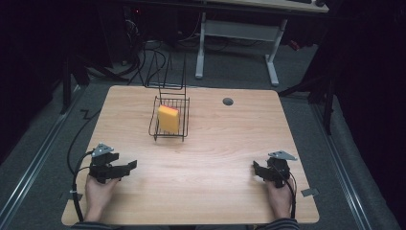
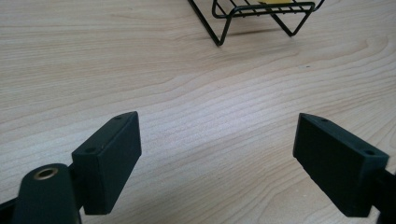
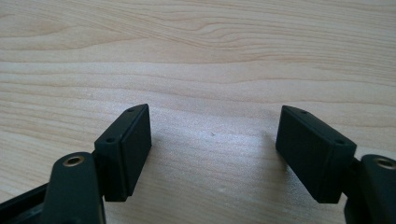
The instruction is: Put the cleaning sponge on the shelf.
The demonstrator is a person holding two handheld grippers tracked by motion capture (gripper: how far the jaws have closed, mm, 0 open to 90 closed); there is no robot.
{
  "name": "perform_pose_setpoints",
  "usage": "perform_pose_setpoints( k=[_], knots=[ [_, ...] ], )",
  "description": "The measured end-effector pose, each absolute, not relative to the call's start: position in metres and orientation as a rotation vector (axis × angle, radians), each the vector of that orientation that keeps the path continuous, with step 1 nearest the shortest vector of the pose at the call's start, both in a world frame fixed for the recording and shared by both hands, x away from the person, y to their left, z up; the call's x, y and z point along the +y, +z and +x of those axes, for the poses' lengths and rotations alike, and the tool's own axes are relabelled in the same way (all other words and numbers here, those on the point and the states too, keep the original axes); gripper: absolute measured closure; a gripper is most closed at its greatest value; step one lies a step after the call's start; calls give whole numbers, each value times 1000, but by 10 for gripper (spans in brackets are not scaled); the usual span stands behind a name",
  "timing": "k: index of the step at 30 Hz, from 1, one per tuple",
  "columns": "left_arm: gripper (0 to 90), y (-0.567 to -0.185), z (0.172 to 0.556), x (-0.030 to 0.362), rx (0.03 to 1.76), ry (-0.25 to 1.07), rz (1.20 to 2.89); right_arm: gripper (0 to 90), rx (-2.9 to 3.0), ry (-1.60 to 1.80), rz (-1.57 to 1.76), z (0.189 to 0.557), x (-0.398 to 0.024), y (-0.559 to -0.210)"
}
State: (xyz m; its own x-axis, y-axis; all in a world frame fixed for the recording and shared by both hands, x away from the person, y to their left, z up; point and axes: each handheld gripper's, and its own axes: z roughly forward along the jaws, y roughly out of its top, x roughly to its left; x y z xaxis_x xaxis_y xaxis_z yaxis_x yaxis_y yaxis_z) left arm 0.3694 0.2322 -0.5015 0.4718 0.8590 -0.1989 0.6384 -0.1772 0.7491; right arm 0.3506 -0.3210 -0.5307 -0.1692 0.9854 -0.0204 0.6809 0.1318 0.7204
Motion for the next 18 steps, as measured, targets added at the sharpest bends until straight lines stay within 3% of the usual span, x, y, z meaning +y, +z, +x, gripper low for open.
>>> perform_pose_setpoints(
  k=[18],
  knots=[
    [158,-516,372,223,1266,371,1942,269,1915,795,1594,351,-321,-531]
  ],
)
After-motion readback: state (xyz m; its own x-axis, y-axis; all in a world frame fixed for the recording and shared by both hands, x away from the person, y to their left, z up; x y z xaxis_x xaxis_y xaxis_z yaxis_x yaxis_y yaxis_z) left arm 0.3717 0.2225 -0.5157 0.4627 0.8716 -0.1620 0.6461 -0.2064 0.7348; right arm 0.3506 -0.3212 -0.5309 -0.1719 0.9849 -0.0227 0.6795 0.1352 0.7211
